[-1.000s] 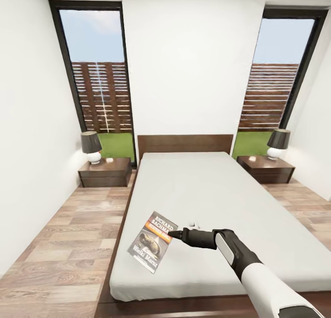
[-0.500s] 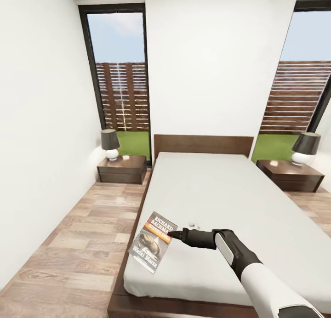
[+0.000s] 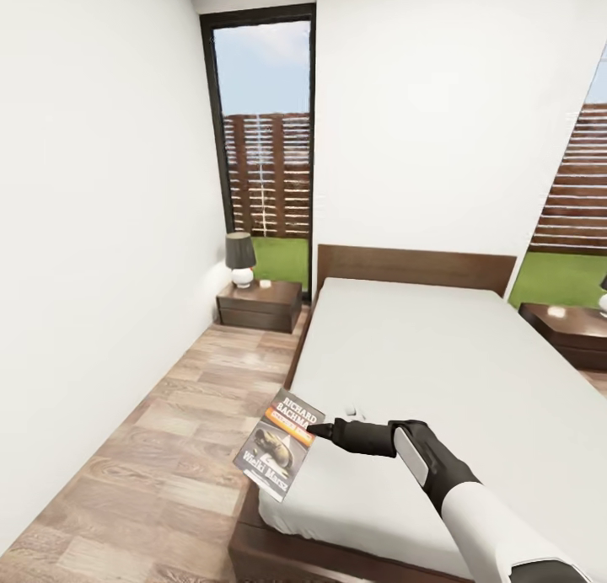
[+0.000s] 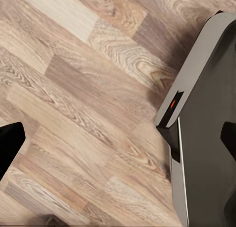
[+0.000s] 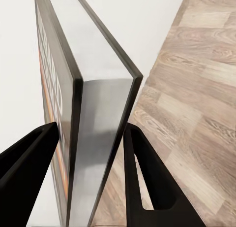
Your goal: In the bedroom, move the book from the bed onto either nightstand, and place the two sandals side by side next to the bed.
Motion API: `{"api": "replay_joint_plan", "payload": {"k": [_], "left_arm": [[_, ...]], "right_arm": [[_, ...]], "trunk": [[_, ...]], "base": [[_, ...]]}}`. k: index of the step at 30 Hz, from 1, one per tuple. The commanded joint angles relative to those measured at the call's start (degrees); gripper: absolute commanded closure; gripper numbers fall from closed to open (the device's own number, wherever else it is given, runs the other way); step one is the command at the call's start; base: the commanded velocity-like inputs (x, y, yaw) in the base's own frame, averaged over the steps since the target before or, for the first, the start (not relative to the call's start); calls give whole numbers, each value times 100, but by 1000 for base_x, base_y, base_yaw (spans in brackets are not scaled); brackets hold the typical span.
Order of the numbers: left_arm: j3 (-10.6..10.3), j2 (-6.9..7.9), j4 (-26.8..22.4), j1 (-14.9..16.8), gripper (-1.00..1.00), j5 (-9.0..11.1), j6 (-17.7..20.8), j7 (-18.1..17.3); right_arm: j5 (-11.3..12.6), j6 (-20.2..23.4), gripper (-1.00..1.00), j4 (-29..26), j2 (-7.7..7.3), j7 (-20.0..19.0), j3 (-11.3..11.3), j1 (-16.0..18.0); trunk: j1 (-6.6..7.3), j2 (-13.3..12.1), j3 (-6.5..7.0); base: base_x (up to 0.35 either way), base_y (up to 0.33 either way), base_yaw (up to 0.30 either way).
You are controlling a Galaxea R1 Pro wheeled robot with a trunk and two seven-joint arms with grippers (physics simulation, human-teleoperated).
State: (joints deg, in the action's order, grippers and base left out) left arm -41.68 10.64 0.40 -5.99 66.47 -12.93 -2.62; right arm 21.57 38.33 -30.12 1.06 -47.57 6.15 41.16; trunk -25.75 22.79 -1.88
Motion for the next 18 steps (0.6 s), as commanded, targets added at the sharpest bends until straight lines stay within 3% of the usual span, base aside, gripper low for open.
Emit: {"api": "replay_joint_plan", "payload": {"k": [1, 9, 18], "left_arm": [[-42, 0, 4, 2, -100, 60, -17, -28], [-42, 0, 4, 2, -100, 59, -17, -28], [-42, 0, 4, 2, -100, 59, -81, -28]], "right_arm": [[58, 44, 100, -3, -1, 6, 8, 6], [52, 43, 100, -3, 0, -1, 9, 6], [52, 43, 100, -3, 0, -6, 9, 6]], "trunk": [[-3, 13, -15], [-3, 13, -40], [-3, 13, -71]], "base": [[-81, 154, 275], [-90, 168, 274], [-27, 82, 270]]}}
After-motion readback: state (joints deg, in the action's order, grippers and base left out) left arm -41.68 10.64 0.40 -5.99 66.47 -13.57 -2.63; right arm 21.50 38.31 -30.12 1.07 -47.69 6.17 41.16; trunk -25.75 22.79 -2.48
